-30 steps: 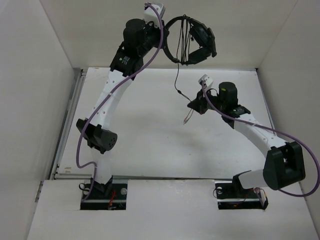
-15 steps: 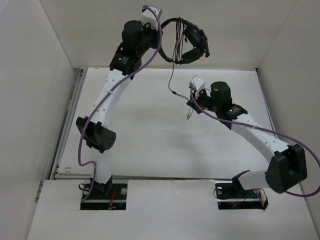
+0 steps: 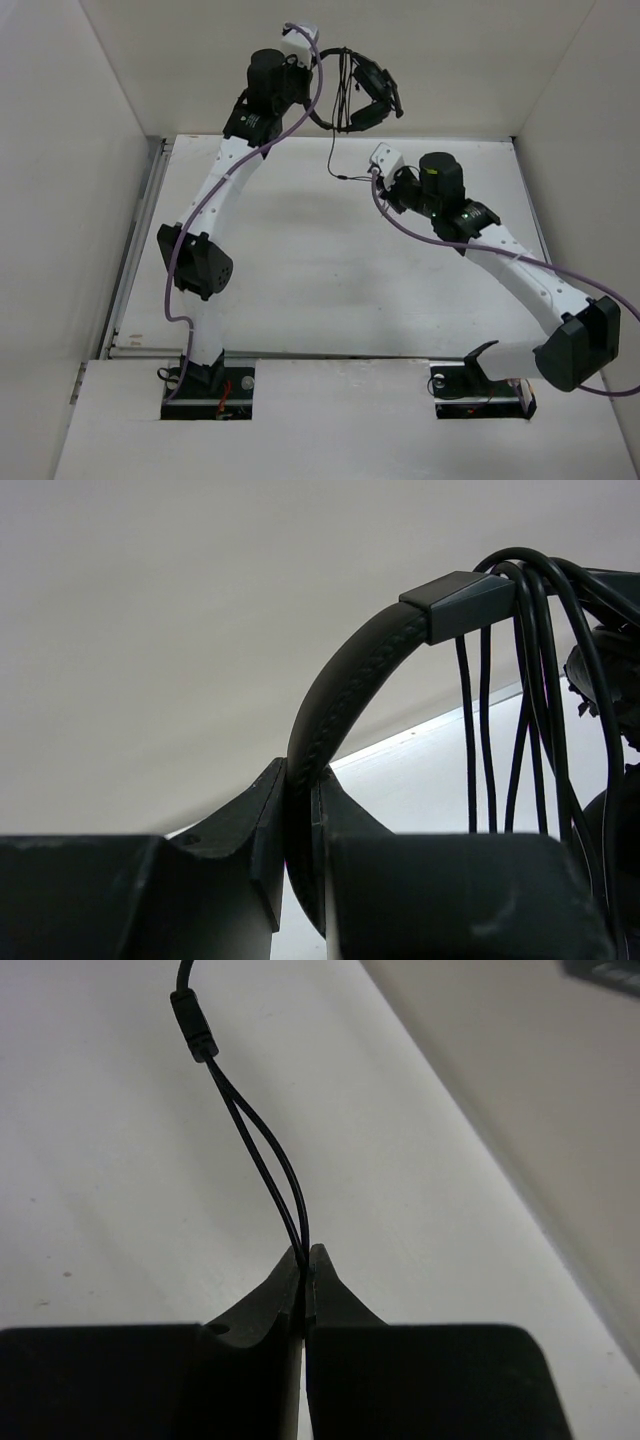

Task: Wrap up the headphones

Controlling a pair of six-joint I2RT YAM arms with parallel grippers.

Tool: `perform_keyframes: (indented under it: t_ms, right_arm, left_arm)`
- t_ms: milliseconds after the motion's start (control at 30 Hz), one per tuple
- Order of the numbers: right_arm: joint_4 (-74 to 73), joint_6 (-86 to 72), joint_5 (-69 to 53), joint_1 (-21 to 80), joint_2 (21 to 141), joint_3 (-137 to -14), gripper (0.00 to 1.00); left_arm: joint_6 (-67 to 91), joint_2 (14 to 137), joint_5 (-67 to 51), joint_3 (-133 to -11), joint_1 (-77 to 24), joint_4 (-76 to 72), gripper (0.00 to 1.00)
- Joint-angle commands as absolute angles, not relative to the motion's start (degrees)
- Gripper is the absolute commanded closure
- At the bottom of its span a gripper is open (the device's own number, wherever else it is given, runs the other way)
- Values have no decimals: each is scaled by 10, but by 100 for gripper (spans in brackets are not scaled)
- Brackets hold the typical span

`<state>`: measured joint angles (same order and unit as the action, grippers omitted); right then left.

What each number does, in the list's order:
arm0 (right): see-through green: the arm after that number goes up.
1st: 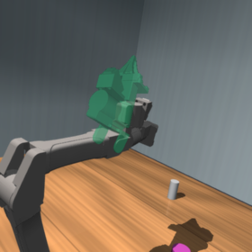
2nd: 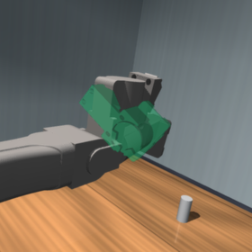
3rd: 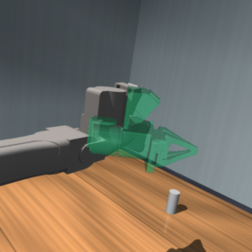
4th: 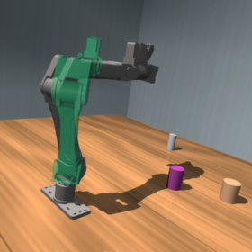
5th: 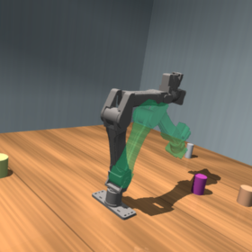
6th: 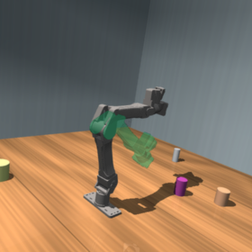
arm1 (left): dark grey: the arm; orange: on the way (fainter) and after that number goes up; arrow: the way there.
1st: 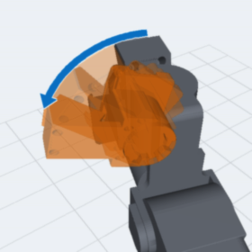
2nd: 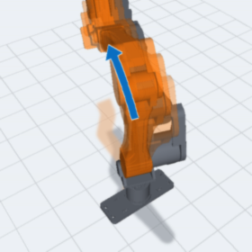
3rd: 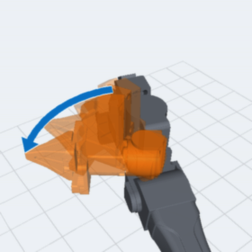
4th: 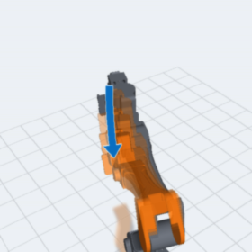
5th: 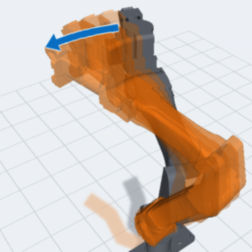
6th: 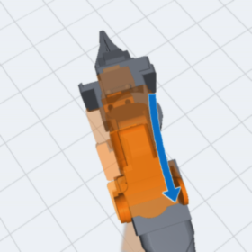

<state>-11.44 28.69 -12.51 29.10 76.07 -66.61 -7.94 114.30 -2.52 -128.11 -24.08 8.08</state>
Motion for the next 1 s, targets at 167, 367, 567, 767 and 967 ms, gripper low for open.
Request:
perform_keyframes:
  t_ms: [167, 367, 567, 767, 967]
  right_arm:
    - [-115, 424, -24, 299, 740, -767, 100]
    - [-95, 489, 11, 299, 756, -820, 100]
    - [-45, 540, 41, 293, 770, -817, 100]
    - [-11, 553, 41, 272, 782, -807, 100]
    - [7, 544, 12, 244, 793, -778, 100]
  left_arm:
    - [-119, 1132, 17, -1233, -234, 12, 98]
    - [-135, 1112, 34, -1167, -255, 40, 98]
    - [-137, 1082, 26, -1101, -284, 78, 98]
    - [-132, 1038, 8, -1035, -321, 80, 98]
    - [-101, 999, -11, -1024, -367, 98, 98]
